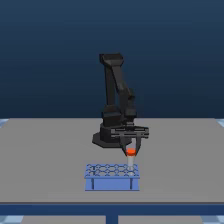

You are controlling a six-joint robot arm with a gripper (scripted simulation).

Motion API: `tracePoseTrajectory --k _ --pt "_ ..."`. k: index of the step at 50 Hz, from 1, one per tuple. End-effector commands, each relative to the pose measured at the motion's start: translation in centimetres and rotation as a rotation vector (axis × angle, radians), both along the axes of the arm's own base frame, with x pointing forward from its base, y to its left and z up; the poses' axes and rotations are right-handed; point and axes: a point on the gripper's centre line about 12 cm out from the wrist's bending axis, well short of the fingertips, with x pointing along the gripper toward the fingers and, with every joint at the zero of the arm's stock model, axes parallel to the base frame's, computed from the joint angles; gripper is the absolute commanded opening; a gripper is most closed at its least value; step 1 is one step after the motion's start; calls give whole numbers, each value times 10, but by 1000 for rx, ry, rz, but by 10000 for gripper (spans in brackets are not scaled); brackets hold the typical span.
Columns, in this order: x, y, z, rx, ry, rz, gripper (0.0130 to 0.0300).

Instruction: Pick up the centrifuge tube on the rack

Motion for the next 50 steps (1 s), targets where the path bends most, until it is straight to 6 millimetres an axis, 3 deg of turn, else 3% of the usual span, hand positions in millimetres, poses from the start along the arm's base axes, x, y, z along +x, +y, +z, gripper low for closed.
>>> tracePoseTrajectory --k 1,50 --pt "0 0 4 -5 3 6 130" --pt "0 0 53 -5 3 6 130"
